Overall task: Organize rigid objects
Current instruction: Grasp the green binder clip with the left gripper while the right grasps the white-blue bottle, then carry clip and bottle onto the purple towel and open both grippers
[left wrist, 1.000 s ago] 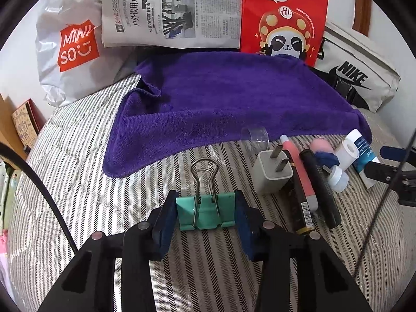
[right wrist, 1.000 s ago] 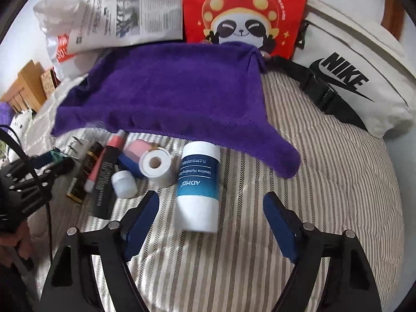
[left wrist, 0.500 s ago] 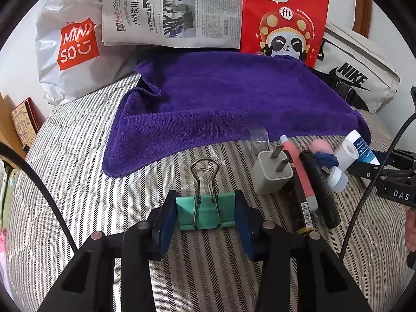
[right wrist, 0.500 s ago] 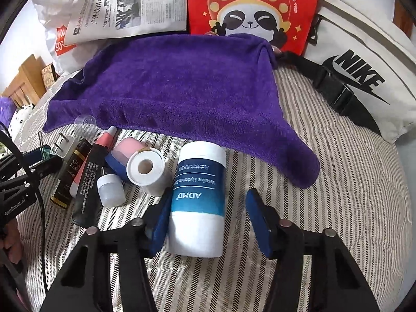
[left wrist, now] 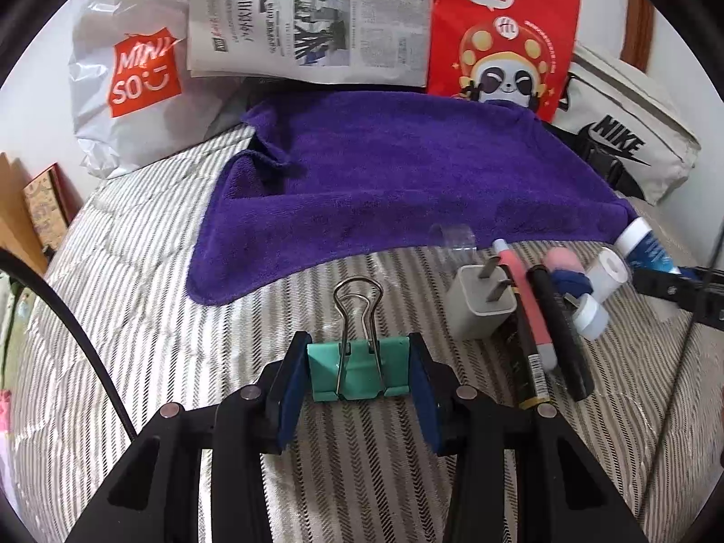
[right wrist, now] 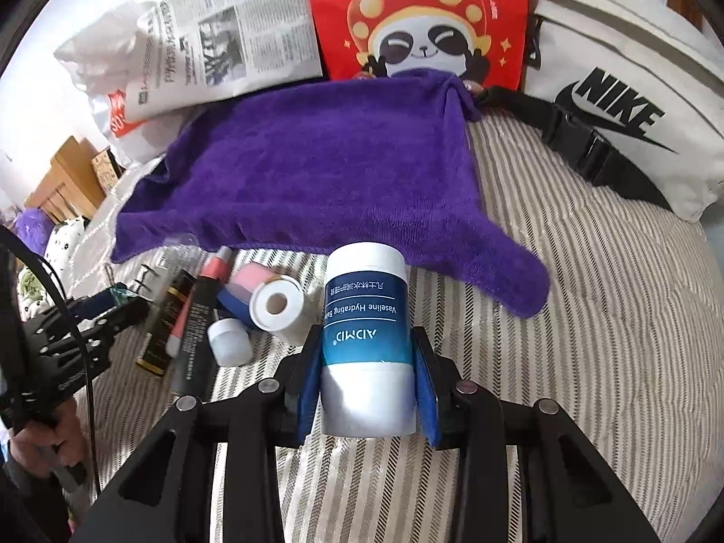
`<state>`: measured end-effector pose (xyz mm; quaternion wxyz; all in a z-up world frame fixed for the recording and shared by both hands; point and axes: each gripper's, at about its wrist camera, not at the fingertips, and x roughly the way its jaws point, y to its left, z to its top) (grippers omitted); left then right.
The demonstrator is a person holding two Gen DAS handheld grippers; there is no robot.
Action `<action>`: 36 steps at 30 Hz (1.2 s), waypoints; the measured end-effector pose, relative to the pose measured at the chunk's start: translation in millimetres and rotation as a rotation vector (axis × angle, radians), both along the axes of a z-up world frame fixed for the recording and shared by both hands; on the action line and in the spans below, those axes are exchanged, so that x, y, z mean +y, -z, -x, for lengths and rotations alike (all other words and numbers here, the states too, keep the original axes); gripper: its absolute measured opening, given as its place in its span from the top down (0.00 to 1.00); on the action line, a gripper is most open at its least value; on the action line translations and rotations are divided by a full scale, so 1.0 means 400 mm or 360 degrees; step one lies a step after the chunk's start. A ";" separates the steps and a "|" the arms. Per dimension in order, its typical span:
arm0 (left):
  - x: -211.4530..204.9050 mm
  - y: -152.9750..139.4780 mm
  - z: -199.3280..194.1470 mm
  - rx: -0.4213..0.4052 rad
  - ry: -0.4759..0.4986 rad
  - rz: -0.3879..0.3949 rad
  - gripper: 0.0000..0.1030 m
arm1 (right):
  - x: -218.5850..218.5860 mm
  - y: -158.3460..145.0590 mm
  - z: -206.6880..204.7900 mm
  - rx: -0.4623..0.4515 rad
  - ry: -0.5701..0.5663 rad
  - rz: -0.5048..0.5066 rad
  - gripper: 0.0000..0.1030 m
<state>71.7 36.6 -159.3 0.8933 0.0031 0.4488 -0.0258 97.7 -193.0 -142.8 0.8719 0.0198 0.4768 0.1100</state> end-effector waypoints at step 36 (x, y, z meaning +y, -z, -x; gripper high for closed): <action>0.133 -0.267 -0.309 -0.0126 -0.0026 0.0236 0.61 | 0.055 -0.218 -0.320 -0.0202 -0.0102 0.0016 0.65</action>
